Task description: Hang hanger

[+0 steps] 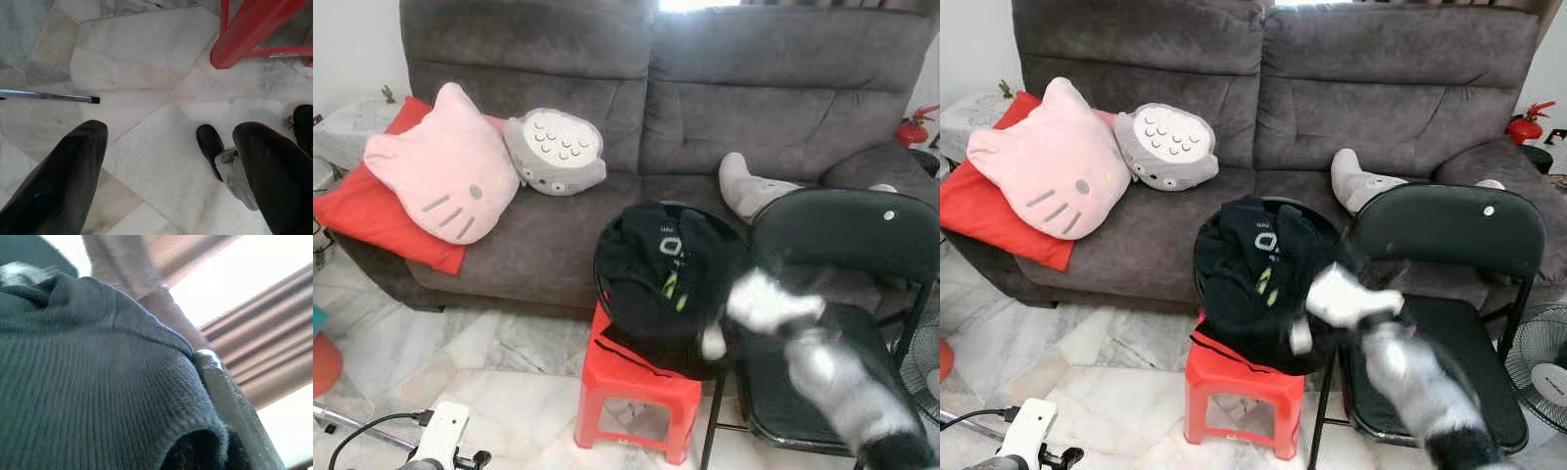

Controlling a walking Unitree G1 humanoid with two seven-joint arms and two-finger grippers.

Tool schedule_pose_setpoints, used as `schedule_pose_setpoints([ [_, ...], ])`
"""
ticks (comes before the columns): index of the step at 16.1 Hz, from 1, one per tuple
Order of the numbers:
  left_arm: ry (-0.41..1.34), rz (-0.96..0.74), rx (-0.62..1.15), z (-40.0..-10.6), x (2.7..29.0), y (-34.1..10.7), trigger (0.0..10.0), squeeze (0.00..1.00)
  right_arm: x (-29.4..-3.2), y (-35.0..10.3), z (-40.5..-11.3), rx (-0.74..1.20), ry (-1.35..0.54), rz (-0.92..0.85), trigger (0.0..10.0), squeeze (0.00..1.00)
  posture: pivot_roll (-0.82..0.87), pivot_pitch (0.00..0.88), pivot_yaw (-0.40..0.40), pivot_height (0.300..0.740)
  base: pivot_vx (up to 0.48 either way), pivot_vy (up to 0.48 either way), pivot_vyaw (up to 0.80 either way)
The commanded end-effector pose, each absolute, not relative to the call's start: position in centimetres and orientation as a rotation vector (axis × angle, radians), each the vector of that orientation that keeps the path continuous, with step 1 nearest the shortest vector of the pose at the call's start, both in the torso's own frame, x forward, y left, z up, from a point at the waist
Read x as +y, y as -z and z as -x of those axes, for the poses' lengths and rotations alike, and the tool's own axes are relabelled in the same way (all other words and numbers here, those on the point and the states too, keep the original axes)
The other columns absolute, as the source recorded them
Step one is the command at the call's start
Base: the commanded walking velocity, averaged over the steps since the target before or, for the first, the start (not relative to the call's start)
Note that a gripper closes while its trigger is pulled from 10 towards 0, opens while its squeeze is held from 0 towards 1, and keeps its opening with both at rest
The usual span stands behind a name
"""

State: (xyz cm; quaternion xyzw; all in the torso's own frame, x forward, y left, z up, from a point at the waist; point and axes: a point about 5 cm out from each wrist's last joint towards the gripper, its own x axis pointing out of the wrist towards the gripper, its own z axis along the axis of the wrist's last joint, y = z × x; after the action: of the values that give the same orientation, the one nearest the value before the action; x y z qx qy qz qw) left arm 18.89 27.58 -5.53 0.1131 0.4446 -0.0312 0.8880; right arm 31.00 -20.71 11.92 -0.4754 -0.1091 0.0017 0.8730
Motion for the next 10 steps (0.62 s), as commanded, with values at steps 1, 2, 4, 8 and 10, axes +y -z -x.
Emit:
schedule_pose_setpoints([
  [1, 0.052, -0.230, 0.933, -18.6, 27.7, 5.7, 10.0, 0.00, -21.0, -13.4, -31.7, -0.221, 0.043, 0.907, 0.0, 0.00, -0.14, 0.000, -0.014, 0.740, 0.000, 0.000, 0.00],
  [2, 0.051, -0.230, 0.933, -18.6, 27.7, 5.7, 10.0, 0.00, -21.3, -14.1, -32.2, -0.208, 0.067, 0.855, 0.0, 0.00, -0.14, 0.000, -0.014, 0.740, 0.000, 0.000, 0.00],
  [4, 0.050, -0.226, 0.932, -18.6, 27.6, 5.7, 10.0, 0.00, -21.5, -17.2, -34.1, -0.180, 0.095, 0.630, 0.0, 0.00, -0.14, 0.000, -0.013, 0.740, 0.000, 0.000, 0.00],
  [8, 0.047, -0.222, 0.930, -18.7, 27.6, 5.6, 10.0, 0.00, -22.2, -20.7, -35.7, -0.201, 0.137, 0.534, 0.0, 0.00, -0.16, 0.000, 0.001, 0.740, 0.000, 0.000, 0.00],
  [10, 0.047, -0.226, 0.930, -18.8, 27.7, 5.6, 10.0, 0.00, -22.7, -24.9, -37.2, -0.258, 0.170, 0.504, 0.0, 0.00, -0.16, 0.000, 0.006, 0.740, 0.000, 0.000, 0.00],
])
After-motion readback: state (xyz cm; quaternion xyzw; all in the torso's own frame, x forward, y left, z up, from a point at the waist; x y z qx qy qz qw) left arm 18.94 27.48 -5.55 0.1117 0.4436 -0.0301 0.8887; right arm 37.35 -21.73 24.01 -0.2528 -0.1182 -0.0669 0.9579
